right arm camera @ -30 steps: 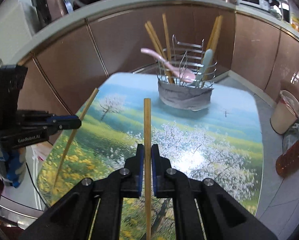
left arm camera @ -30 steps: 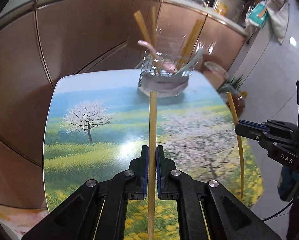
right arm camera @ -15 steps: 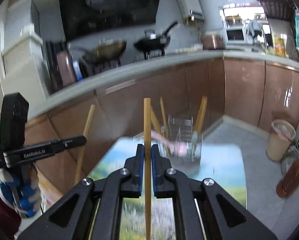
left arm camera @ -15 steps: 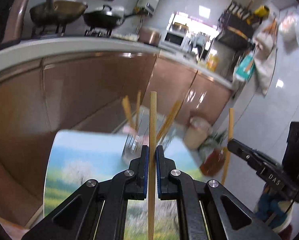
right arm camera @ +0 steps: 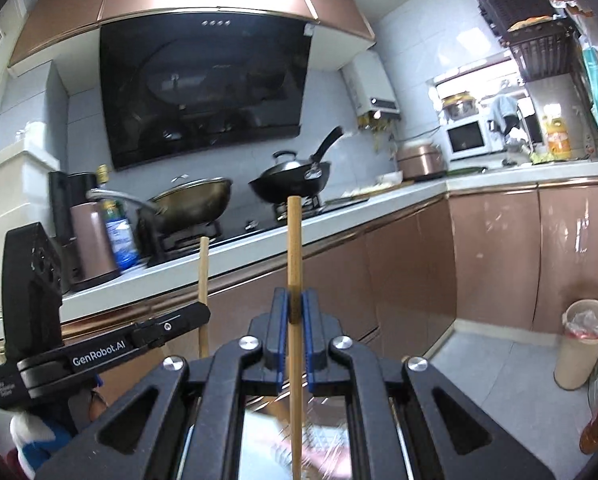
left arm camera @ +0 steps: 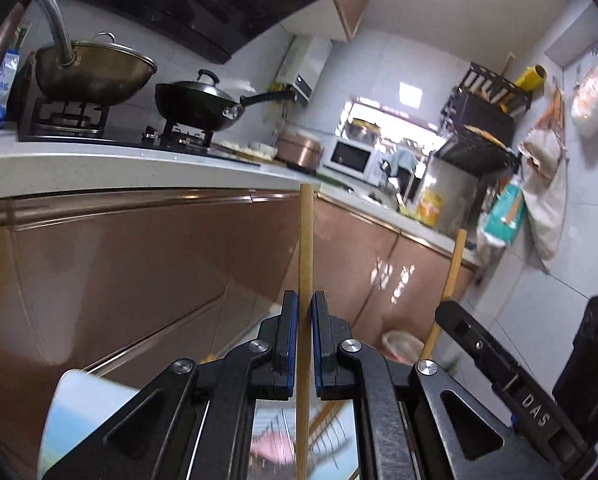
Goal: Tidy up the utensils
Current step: 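Lift both held chopsticks and carry them over the wire holder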
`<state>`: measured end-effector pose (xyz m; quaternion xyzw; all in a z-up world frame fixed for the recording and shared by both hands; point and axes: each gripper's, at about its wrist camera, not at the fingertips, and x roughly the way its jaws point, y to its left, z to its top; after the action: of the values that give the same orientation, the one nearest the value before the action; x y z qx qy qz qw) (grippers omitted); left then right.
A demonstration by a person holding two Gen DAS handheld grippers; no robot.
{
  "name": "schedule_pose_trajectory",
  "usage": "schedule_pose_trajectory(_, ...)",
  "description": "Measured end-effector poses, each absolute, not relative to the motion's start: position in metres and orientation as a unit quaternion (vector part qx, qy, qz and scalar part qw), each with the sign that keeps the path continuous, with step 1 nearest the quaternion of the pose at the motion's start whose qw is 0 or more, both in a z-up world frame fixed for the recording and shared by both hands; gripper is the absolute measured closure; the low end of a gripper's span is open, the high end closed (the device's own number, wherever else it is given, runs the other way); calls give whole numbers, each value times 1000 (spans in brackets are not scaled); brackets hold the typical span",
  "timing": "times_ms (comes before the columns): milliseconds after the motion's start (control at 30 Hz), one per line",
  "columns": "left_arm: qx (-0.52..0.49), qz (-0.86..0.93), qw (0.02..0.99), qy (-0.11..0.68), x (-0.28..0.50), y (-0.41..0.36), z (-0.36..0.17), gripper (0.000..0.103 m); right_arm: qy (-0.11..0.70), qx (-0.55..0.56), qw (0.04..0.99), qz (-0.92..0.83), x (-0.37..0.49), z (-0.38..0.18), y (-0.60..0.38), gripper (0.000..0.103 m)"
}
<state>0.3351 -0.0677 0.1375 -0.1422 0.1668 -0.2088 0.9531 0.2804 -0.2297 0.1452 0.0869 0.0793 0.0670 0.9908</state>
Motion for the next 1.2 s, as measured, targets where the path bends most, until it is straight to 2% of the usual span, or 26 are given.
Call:
schedule_pose_trajectory(333,-141,-162,964,156,374,-89,79,96,70,60,996,18,318,87,-234,97)
schedule_pose_trajectory(967,-100,-114,979,138,365,-86,40,96,95,54,994,-11,322,39,-238,96)
schedule_pose_trajectory(1200,-106,-111,979,137,363,-77,36,96,97,51,994,-12,314,40,-237,96)
